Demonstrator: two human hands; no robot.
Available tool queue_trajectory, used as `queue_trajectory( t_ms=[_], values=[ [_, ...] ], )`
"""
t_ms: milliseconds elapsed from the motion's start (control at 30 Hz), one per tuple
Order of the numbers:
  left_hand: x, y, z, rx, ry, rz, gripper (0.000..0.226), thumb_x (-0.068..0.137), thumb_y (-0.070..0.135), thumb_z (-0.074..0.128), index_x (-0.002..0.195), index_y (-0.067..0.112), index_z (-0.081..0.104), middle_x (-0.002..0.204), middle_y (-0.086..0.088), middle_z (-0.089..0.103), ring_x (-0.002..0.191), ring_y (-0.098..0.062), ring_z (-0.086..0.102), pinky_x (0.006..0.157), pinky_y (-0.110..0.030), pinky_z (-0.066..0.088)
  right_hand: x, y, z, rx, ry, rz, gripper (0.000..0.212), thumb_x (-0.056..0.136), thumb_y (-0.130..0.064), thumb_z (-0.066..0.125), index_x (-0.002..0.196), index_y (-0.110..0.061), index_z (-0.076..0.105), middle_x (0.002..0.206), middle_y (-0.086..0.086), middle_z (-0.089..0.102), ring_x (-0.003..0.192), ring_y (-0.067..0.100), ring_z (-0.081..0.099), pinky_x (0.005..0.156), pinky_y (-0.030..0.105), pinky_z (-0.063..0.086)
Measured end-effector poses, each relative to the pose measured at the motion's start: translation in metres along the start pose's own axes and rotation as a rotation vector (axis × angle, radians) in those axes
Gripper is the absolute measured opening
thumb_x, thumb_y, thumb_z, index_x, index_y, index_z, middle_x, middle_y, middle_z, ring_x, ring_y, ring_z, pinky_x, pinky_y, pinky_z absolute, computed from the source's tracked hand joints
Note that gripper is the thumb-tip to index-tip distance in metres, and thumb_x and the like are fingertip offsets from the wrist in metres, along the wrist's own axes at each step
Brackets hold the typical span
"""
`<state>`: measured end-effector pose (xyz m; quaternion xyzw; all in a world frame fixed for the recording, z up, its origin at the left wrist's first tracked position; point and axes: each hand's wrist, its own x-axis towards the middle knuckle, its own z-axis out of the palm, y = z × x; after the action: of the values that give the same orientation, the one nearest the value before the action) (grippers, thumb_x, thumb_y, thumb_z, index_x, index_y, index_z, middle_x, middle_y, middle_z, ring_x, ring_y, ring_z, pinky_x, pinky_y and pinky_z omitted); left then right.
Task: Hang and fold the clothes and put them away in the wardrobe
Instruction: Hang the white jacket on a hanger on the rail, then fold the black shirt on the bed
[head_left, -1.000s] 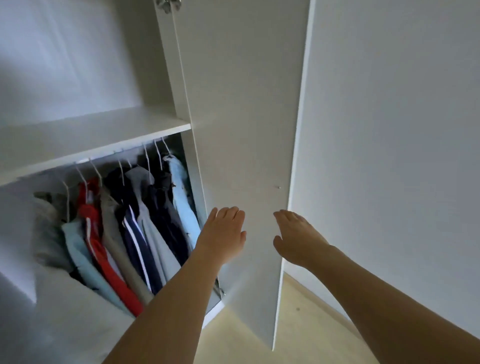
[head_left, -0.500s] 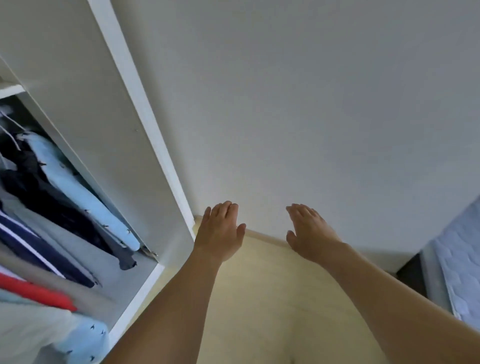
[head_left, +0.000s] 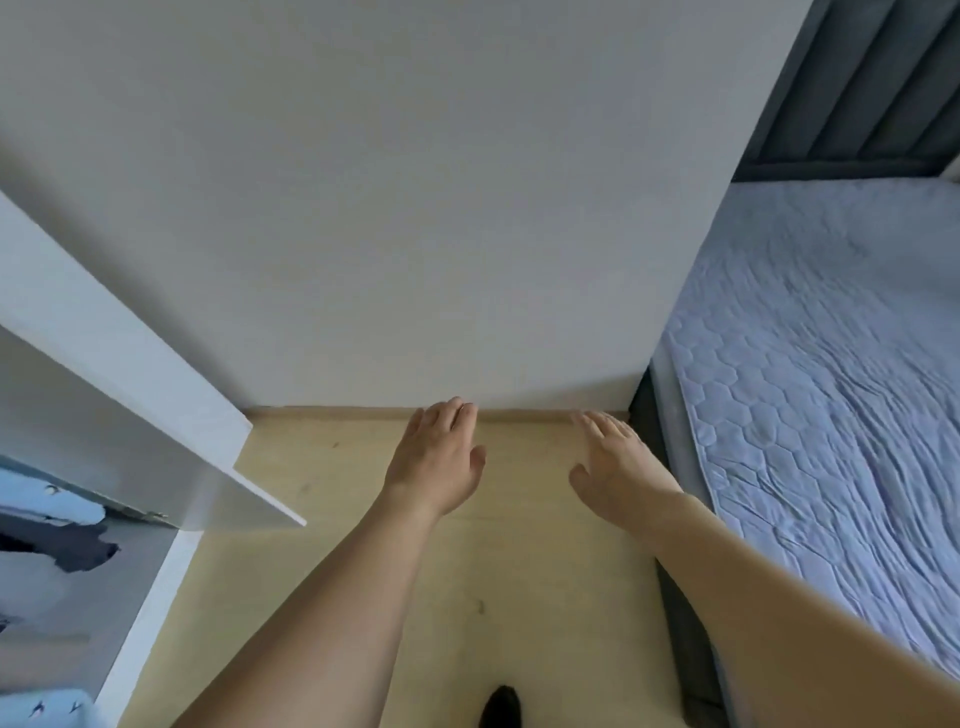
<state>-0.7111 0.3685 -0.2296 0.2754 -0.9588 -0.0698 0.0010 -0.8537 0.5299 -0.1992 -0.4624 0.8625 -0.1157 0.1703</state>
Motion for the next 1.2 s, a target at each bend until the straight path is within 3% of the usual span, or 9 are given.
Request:
queue_trajectory(
  t_ms=[267,400,767,967,1200],
  values=[
    [0.034,0.149,0.025,0.033,-0.007,0.106,0.055,0.096,0.035,0.043,0.145,0.011,0.033,0.149,-0.005,0.034,0.138,-0.023,0.029,0.116,-0.040,0.019,-0.058,0.144,-0.030,0.022,0.058,0.083,0.060,0.090,-0.014,0.043,0.147,-0.008,0.026,0.154,0.005,0.026,0.144,0.019,0.017,0.116,0.027,0.011],
    [0.033,0.240,0.039,0.022,-0.001,0.097,0.055,0.096,0.037,0.043,0.144,0.011,0.034,0.149,-0.006,0.034,0.136,-0.026,0.033,0.116,-0.040,0.020,-0.100,0.228,-0.052,0.037,0.054,0.088,0.038,0.085,-0.010,0.044,0.122,-0.006,0.044,0.132,0.006,0.044,0.130,0.024,0.035,0.107,0.028,0.025],
    [0.055,0.445,0.079,0.000,-0.065,0.211,0.051,0.096,0.034,0.044,0.141,0.012,0.036,0.147,-0.004,0.035,0.135,-0.025,0.033,0.114,-0.037,0.019,-0.179,0.401,-0.094,0.036,0.043,0.186,0.052,0.094,-0.019,0.044,0.143,-0.009,0.030,0.148,0.005,0.034,0.137,0.022,0.028,0.112,0.029,0.020],
    [0.065,0.561,0.104,-0.010,-0.098,0.261,0.047,0.092,0.031,0.047,0.133,0.007,0.048,0.138,-0.010,0.047,0.128,-0.030,0.043,0.109,-0.038,0.029,-0.226,0.509,-0.116,0.045,0.020,0.229,0.057,0.094,-0.019,0.043,0.146,-0.009,0.025,0.152,0.006,0.028,0.142,0.021,0.021,0.115,0.029,0.016],
    [0.058,0.726,0.141,-0.041,-0.130,0.210,0.051,0.094,0.031,0.049,0.139,0.008,0.043,0.144,-0.009,0.042,0.132,-0.027,0.040,0.111,-0.035,0.026,-0.299,0.665,-0.151,0.079,-0.076,0.240,0.049,0.093,-0.018,0.046,0.139,-0.007,0.034,0.145,0.007,0.036,0.136,0.023,0.031,0.110,0.029,0.023]
  ],
)
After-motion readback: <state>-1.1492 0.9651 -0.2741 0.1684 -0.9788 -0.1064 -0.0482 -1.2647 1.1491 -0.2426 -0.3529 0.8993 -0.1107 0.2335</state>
